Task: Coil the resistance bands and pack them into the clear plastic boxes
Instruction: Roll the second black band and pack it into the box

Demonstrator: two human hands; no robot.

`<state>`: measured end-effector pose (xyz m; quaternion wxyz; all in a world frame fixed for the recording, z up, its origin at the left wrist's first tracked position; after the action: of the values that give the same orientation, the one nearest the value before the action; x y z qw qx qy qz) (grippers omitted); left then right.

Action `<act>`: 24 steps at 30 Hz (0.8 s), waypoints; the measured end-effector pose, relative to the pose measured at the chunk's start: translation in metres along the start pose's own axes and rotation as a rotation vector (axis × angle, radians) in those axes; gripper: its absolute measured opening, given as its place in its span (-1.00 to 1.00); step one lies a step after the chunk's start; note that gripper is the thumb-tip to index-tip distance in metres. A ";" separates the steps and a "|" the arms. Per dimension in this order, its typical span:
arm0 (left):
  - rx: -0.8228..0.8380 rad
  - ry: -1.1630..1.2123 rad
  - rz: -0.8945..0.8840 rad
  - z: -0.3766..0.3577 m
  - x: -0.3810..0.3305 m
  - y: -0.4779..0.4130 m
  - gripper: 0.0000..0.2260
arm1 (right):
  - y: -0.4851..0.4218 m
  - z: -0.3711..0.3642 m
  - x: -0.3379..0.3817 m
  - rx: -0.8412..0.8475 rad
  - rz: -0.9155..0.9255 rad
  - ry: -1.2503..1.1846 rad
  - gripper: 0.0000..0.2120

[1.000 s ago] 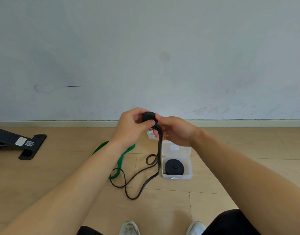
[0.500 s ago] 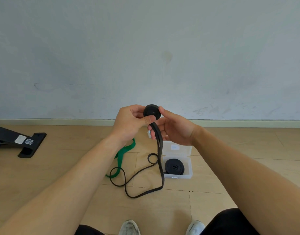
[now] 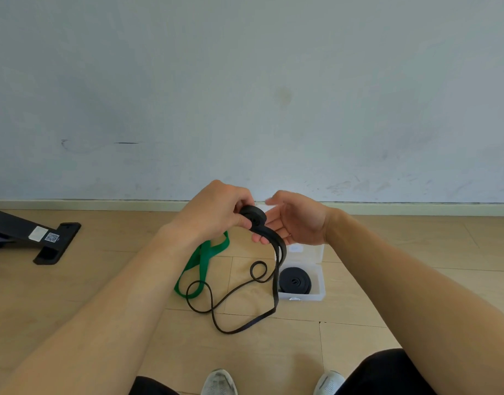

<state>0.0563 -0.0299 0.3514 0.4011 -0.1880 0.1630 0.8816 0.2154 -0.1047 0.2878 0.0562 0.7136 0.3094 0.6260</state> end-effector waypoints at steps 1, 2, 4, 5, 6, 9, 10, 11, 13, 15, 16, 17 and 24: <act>0.007 -0.026 -0.010 0.000 -0.001 -0.001 -0.79 | 0.000 0.000 0.000 -0.015 -0.004 0.014 -0.41; 0.008 -0.053 -0.020 0.001 -0.003 -0.002 -0.78 | -0.001 -0.001 0.001 -0.043 0.007 0.045 -0.37; -0.009 -0.077 -0.027 0.001 -0.004 -0.003 -0.77 | -0.003 -0.002 0.002 -0.094 0.058 0.098 -0.35; -0.031 -0.051 -0.025 0.001 -0.004 -0.002 -0.77 | -0.004 -0.001 0.001 -0.106 0.087 0.100 -0.34; -0.060 0.011 -0.017 0.000 -0.002 -0.001 -0.78 | -0.004 -0.001 0.000 -0.108 0.121 0.086 -0.35; -0.158 0.358 -0.006 -0.008 0.003 0.005 -0.80 | -0.001 0.000 0.001 -0.103 0.228 -0.008 -0.40; -0.184 0.492 -0.006 -0.013 0.003 0.006 -0.80 | 0.000 0.000 0.002 -0.100 0.259 -0.052 -0.42; -0.207 0.616 -0.005 -0.017 0.001 0.007 -0.80 | 0.000 0.000 0.002 -0.093 0.287 -0.100 -0.43; -0.261 0.803 -0.004 -0.025 -0.008 0.008 -0.80 | -0.001 -0.001 0.003 -0.067 0.337 -0.180 -0.42; -0.304 0.884 -0.004 -0.027 -0.015 0.005 -0.78 | -0.001 -0.001 0.004 -0.049 0.365 -0.229 -0.40; -0.315 0.879 -0.002 -0.027 -0.016 0.003 -0.77 | -0.001 -0.002 0.005 -0.044 0.368 -0.243 -0.39; -0.315 0.849 0.001 -0.026 -0.016 0.002 -0.77 | -0.001 -0.002 0.004 -0.041 0.364 -0.249 -0.39; -0.226 0.667 0.016 -0.016 -0.011 -0.002 -0.77 | -0.001 0.003 0.000 -0.121 0.224 0.038 -0.19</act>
<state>0.0676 -0.0425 0.3418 0.2956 -0.5074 0.1880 0.7873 0.2177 -0.1029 0.2870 0.0232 0.7271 0.1903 0.6593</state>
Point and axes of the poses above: each hand's wrist, its own y-axis away from the middle knuckle, its own z-axis out of the back of the hand, x = y × z, the point moved 3 cm from there along -y, towards the middle knuckle, and after that the axes turned 5 degrees about x, right-handed, at the moved point
